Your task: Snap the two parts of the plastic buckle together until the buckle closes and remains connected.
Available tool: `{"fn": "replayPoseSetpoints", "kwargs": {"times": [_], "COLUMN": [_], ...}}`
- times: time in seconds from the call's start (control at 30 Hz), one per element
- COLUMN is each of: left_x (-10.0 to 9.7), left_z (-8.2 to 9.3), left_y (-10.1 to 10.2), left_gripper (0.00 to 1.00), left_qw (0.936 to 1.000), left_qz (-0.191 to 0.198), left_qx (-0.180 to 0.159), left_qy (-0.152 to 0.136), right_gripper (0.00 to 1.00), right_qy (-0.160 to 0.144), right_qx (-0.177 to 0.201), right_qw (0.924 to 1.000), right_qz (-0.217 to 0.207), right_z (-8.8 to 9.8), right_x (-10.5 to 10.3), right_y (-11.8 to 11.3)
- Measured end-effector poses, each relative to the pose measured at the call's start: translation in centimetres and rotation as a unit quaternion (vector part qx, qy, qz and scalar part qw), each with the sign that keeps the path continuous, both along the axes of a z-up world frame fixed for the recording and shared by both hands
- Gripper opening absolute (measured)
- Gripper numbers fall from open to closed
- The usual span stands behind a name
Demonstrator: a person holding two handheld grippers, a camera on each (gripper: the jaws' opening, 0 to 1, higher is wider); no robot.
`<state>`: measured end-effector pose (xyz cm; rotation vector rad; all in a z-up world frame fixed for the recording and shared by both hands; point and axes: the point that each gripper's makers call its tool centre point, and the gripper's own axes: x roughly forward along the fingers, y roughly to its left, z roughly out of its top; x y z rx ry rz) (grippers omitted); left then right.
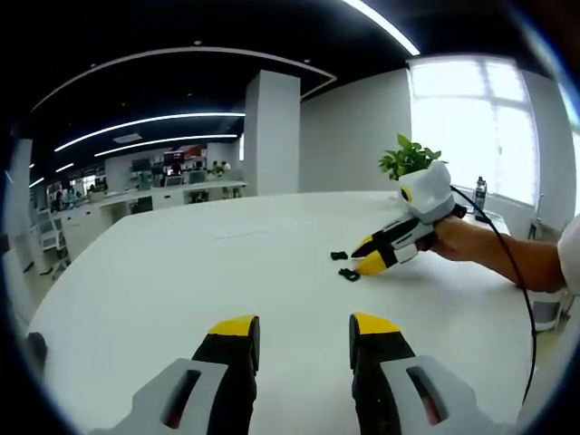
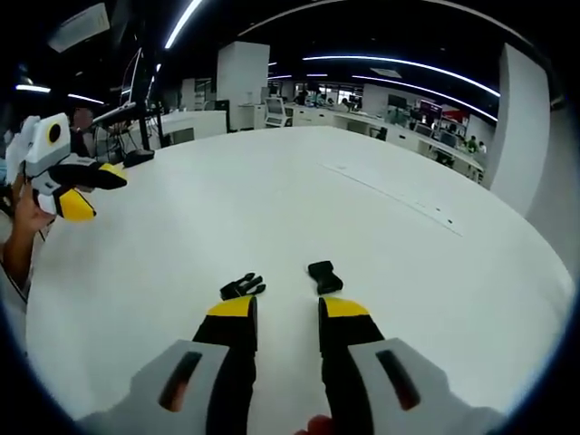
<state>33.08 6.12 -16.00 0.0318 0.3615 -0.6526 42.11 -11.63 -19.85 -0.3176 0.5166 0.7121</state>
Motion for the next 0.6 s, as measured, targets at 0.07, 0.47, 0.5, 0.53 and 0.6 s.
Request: {"fn": "replayPoseSetpoints", "kwargs": {"times": [0.07,0.47,0.5,0.53,0.6], "left_x": [0.1,-0.1,-0.1,0.0,0.0], "left_z": [-0.1,-0.1,-0.1,-0.1,-0.1], "left_y": [0.1,0.1,0.1,0.1,0.2], "left_gripper": [0.39,0.39,0.39,0.39,0.39], "left_qw": [1.0,1.0,1.0,1.0,1.0], "left_qz": [0.002,0.003,0.003,0.003,0.004], "left_qx": [0.0,-0.001,-0.001,-0.001,-0.001], "left_qy": [0.001,0.001,0.001,0.001,0.001], "right_gripper": [0.26,0.26,0.26,0.26,0.26], "right_qy": [0.0,0.005,0.004,0.005,0.005], "right_qx": [0.0,0.002,0.003,0.003,0.004], "right_qw": [1.0,0.9999,0.9999,0.9999,0.9998], "right_qz": [0.001,0.013,0.014,0.015,0.016], "right_z": [0.0,-0.1,-0.1,-0.1,-0.1], "right_x": [-0.1,-0.4,-0.4,-0.4,-0.4], "right_y": [0.0,0.9,1.0,1.0,1.2]}}
